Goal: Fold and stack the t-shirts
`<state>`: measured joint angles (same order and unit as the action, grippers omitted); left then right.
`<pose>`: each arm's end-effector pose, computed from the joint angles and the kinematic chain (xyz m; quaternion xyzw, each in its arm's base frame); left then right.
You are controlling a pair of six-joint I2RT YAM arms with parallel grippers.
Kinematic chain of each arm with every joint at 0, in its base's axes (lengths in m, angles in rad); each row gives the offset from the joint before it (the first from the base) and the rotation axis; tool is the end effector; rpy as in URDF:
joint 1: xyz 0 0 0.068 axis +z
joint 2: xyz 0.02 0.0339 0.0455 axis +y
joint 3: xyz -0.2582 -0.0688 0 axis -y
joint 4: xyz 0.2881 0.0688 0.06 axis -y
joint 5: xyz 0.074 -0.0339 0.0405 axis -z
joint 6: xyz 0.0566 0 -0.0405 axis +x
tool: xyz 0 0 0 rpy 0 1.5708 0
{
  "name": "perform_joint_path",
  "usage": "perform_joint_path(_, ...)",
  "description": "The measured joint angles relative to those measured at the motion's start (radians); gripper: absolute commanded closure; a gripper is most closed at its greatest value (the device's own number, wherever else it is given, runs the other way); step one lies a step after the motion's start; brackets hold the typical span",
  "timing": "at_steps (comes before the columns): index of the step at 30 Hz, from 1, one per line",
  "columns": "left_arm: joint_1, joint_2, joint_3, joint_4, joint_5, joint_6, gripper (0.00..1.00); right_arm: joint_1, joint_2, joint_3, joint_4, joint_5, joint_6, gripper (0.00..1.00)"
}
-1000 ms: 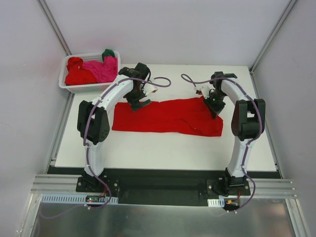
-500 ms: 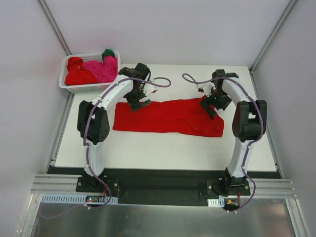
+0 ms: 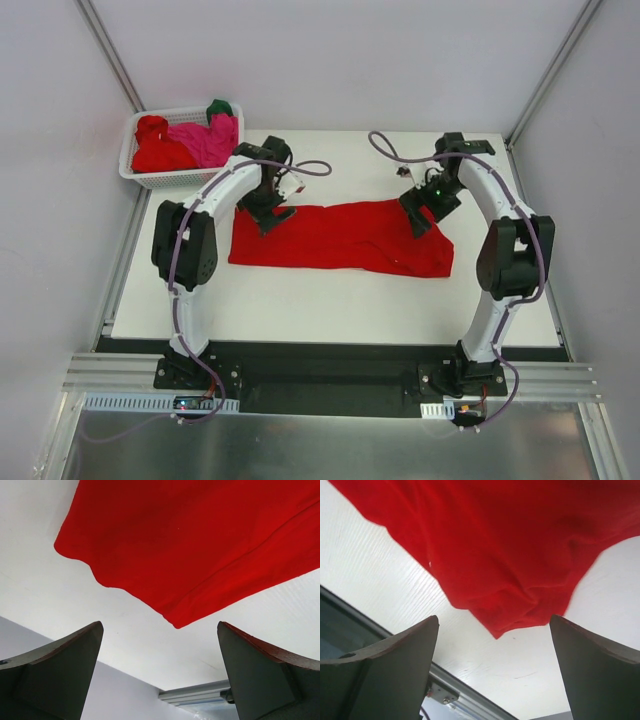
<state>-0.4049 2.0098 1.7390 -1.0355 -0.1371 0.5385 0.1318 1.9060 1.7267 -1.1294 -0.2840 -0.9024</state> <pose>0.4235 -0.1731 0.2024 0.4413 0.8850 0.0765 0.1267 0.4265 0.0725 0.2410 -0.5013 0.8440 0.0814 0.1726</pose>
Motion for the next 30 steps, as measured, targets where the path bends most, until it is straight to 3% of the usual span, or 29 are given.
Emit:
perform_joint_path(13, 0.045, 0.0, 0.175, -0.045, 0.367, -0.113, 0.01, -0.066, -0.009, -0.209, -0.035, -0.011, -0.008, 0.04)
perform_joint_path(25, 0.045, 0.0, 0.199, -0.066, 0.41, -0.112, 0.01, -0.114, -0.009, -0.271, -0.006, 0.065, -0.008, 0.01)
perform_joint_path(30, 0.045, 0.0, 0.199, -0.069, 0.41, -0.111, 0.01, -0.121, -0.009, -0.275, 0.002, 0.052, -0.008, 0.24)
